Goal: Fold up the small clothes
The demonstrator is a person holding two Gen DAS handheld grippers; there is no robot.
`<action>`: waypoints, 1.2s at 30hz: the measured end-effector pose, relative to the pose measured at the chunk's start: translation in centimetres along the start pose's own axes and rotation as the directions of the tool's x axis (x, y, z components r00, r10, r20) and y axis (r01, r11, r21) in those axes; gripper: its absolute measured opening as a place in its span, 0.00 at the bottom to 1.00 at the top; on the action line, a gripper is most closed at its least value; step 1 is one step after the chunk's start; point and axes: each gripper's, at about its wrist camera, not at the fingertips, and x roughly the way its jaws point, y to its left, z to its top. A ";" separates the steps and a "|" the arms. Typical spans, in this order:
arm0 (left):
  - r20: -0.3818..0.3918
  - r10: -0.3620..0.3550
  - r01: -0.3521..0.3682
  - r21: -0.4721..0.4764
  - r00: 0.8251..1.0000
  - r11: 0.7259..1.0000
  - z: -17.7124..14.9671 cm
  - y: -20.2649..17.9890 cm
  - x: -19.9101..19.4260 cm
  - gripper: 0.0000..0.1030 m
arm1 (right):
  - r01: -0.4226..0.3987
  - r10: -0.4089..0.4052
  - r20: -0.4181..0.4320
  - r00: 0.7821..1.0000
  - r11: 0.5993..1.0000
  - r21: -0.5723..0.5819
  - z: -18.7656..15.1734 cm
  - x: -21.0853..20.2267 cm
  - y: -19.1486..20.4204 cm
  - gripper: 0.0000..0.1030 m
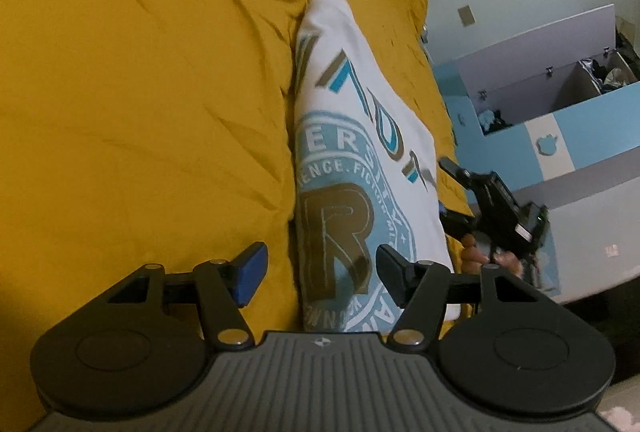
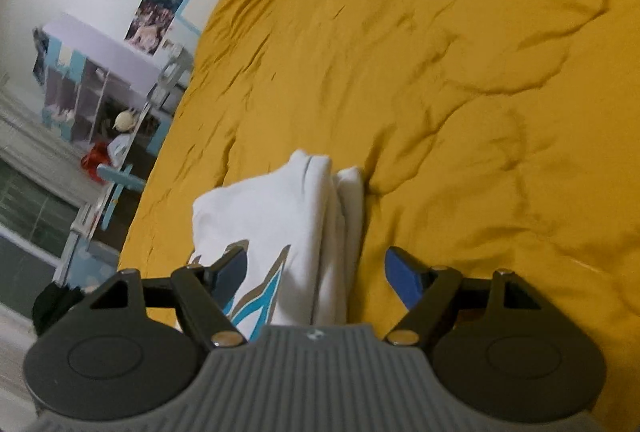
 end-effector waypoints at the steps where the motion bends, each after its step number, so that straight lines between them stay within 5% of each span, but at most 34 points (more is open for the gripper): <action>1: -0.022 -0.014 0.014 -0.004 1.000 1.000 0.1 0.0 0.6 0.71 | -0.011 0.010 -0.013 1.000 1.000 -0.004 -0.1 0.4 0.0 0.71; 7: -0.132 -0.095 0.089 -0.050 0.987 0.995 1.6 0.1 4.2 0.71 | -0.080 0.081 -0.035 0.996 0.996 0.032 0.7 3.5 0.0 0.71; 14: -0.150 -0.129 0.122 -0.059 0.980 0.991 1.7 0.2 5.2 0.73 | -0.097 0.098 -0.020 0.995 0.993 0.065 1.2 6.0 -0.3 0.70; 16: -0.145 -0.132 0.125 -0.060 0.981 0.990 1.7 0.3 5.0 0.70 | -0.068 0.069 -0.012 0.998 0.996 0.057 1.1 6.4 -0.2 0.60; 18: -0.138 -0.095 0.087 -0.062 0.986 0.994 1.5 0.5 4.6 0.50 | -0.039 0.039 -0.006 0.999 0.998 0.058 0.9 6.6 -0.3 0.49; 23: -0.112 -0.087 0.080 -0.064 0.990 0.995 1.4 -0.4 3.8 0.38 | 0.023 -0.025 0.027 0.999 0.997 0.072 0.5 5.9 0.6 0.27; 26: -0.096 -0.098 0.093 -0.046 0.991 0.995 1.5 -1.1 2.9 0.33 | 0.055 -0.057 0.057 0.997 0.998 0.033 0.6 4.9 2.7 0.22; 36: 0.002 -0.213 0.212 0.015 0.977 0.977 2.7 -3.6 -1.8 0.30 | -0.003 0.023 0.104 0.994 0.982 -0.190 1.5 2.2 16.0 0.21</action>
